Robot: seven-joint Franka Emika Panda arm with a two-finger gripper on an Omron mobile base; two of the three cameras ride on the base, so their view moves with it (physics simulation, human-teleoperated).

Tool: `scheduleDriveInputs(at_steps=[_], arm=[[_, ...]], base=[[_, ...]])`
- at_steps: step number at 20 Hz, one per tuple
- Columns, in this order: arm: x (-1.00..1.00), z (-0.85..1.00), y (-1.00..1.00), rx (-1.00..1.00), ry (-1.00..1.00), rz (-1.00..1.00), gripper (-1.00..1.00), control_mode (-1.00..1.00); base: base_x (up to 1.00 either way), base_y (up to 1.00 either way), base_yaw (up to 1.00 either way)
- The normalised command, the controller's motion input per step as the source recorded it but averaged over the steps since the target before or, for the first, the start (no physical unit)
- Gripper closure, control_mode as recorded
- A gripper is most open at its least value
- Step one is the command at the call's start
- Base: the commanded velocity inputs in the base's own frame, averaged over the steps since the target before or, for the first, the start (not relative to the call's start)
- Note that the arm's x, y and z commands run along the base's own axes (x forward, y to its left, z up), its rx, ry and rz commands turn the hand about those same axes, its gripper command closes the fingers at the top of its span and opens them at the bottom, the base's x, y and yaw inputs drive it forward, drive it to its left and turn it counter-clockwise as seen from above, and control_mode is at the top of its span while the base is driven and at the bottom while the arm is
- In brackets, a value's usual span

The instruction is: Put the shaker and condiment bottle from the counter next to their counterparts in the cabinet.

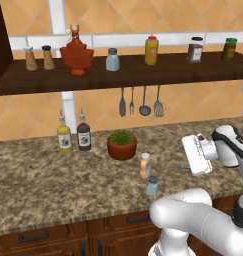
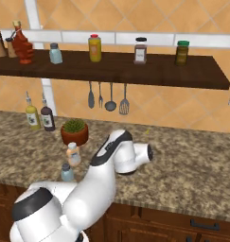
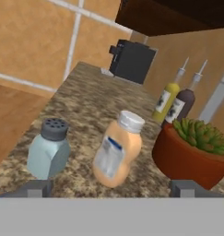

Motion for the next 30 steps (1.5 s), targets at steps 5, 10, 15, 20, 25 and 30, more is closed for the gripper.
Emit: scheduleDriveInputs(at_steps=[5,10,15,20,25,30], arm=[[0.1,-0.1,0.02,0.0,0.02,0.0,-1.0,-1.0],[0.1,-0.01,0.35,0.0,0.0,0.0,-1.0,-1.0],[0.06,-0.07,0.43,0.0,0.0,0.0,-1.0,-1.0],[0.11,-0.19,0.39,0.0,0.0,0.0,-1.0,-1.0],[0.17,-0.22,0.49,0.0,0.0,0.0,-1.0,-1.0],[0.15,-0.08,0.41,0.0,0.0,0.0,-1.0,-1.0]], base=[[0.0,0.0,0.0],[0.0,0.0,0.0],[0.0,0.0,0.0],[0.0,0.0,0.0],[0.0,0.0,0.0],[0.0,0.0,0.0]])
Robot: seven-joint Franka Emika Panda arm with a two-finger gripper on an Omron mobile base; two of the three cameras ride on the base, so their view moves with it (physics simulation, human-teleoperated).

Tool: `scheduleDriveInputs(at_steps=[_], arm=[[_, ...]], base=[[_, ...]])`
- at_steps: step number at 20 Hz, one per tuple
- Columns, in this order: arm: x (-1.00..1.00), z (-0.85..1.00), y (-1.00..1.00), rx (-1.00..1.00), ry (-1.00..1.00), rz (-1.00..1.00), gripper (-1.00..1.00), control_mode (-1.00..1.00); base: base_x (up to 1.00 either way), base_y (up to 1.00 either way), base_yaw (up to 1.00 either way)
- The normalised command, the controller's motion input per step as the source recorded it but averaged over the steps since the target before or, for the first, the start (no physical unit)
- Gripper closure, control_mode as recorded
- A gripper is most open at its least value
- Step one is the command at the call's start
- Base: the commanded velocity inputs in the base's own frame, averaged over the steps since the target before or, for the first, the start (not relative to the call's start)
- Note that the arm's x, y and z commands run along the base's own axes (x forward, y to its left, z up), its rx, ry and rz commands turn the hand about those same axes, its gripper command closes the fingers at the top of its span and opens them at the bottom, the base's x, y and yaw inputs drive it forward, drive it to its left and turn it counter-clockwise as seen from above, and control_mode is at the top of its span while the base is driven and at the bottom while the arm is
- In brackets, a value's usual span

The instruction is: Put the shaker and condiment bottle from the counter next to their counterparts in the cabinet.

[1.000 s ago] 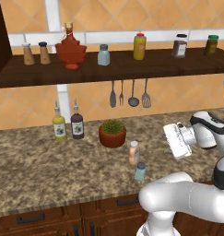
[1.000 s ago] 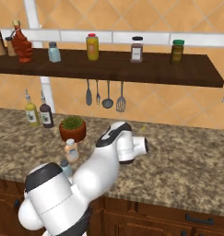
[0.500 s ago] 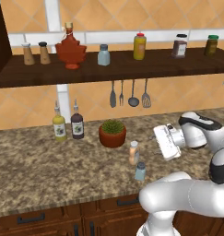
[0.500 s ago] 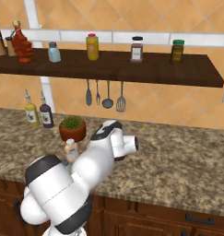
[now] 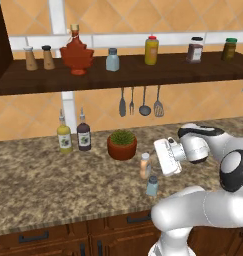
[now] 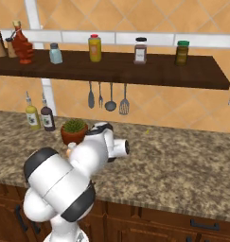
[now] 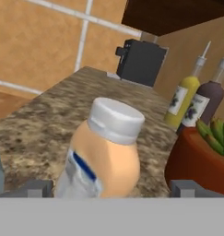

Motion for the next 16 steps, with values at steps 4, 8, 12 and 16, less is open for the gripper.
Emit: scheduleDriveInputs(at_steps=[4,8,12,16], arm=[[0.21,-0.06,0.35,0.0,0.0,0.0,-1.0,-1.0],[0.08,-0.07,0.33,0.0,0.0,0.0,1.0,-1.0],[-0.02,-0.06,0.04,0.0,0.0,0.01,1.0,-1.0],[-0.21,-0.01,0.0,0.0,0.0,0.04,1.0,-1.0]], base=[[0.0,0.0,0.0],[0.0,0.0,0.0],[0.0,0.0,0.0],[0.0,0.0,0.0]])
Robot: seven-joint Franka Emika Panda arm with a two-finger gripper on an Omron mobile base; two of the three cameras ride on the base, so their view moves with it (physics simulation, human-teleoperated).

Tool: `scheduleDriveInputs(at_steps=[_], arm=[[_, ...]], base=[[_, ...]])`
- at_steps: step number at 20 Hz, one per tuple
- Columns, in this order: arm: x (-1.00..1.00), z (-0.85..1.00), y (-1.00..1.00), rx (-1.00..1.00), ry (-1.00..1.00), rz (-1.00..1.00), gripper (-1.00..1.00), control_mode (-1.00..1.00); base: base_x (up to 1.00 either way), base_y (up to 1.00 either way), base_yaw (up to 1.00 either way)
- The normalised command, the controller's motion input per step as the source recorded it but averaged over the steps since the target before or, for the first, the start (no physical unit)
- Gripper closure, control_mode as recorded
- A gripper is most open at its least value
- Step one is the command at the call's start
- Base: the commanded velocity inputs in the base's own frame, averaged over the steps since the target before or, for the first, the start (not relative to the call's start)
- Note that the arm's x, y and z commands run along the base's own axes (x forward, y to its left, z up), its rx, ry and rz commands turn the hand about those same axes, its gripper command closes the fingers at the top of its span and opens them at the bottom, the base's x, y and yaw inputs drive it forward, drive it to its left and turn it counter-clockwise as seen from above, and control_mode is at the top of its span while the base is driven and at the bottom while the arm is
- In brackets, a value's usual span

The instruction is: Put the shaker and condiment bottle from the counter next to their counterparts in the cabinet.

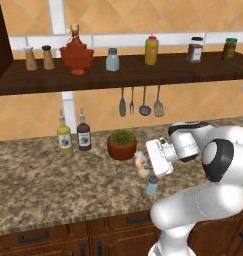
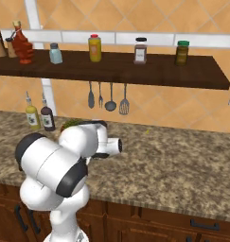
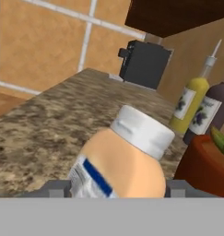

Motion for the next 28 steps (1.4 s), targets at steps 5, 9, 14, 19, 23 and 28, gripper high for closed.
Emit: scheduleDriveInputs(at_steps=[5,9,14,19,23,28], arm=[[-0.22,0.43,0.03,0.0,0.0,0.0,1.0,-1.0],[-0.07,0.42,0.13,0.0,0.03,-0.07,1.0,-1.0],[-0.1,0.12,0.14,0.0,0.04,-0.12,1.0,-1.0],[0.0,0.72,0.0,0.0,0.15,-0.13,1.0,-1.0],[0.0,0.88,0.0,0.0,0.16,-0.12,1.0,-1.0],[-0.04,0.81,0.0,0.0,0.14,-0.11,1.0,-1.0]], base=[[0.0,0.0,0.0],[0.0,0.0,0.0],[0.0,0.0,0.0],[0.0,0.0,0.0],[0.0,0.0,0.0],[0.0,0.0,0.0]])
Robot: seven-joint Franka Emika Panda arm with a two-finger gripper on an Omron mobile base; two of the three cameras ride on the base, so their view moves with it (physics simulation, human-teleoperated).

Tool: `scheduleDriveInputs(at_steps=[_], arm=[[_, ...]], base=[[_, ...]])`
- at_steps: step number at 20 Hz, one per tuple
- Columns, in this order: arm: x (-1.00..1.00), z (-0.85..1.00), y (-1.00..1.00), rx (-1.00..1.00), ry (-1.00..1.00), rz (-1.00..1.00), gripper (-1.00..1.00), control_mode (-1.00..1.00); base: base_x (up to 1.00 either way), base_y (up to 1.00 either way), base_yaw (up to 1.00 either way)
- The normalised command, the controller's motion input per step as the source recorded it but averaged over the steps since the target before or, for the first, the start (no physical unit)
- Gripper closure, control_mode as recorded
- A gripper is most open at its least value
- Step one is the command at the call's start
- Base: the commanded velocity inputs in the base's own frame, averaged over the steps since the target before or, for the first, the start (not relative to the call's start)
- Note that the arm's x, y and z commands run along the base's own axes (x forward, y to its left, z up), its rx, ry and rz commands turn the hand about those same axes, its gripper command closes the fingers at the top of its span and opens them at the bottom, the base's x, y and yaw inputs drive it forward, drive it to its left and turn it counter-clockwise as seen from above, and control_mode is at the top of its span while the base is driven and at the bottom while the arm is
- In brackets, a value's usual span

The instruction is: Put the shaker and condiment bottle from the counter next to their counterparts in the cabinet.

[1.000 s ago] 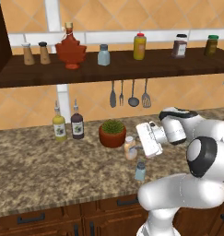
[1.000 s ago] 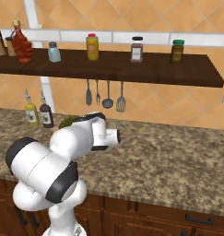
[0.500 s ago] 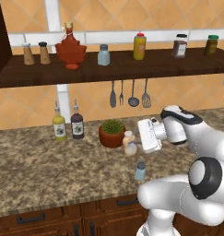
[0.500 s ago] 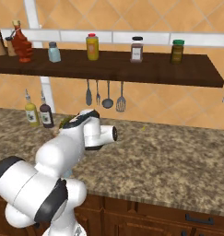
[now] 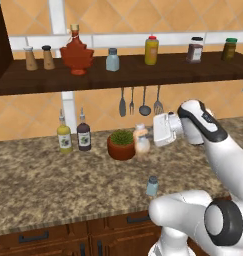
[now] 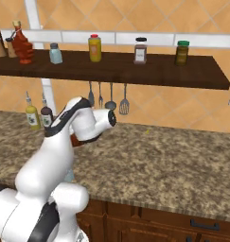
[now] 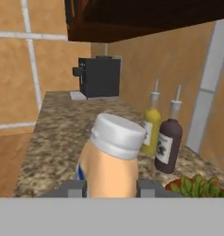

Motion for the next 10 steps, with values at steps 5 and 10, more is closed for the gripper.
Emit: scheduleDriveInputs(at_steps=[5,10], arm=[[-0.24,0.67,0.0,0.01,0.12,-0.1,1.0,-1.0],[-0.49,0.56,0.05,0.01,0.01,-0.07,1.0,-1.0]], base=[[0.0,0.0,0.0],[0.0,0.0,0.0]])
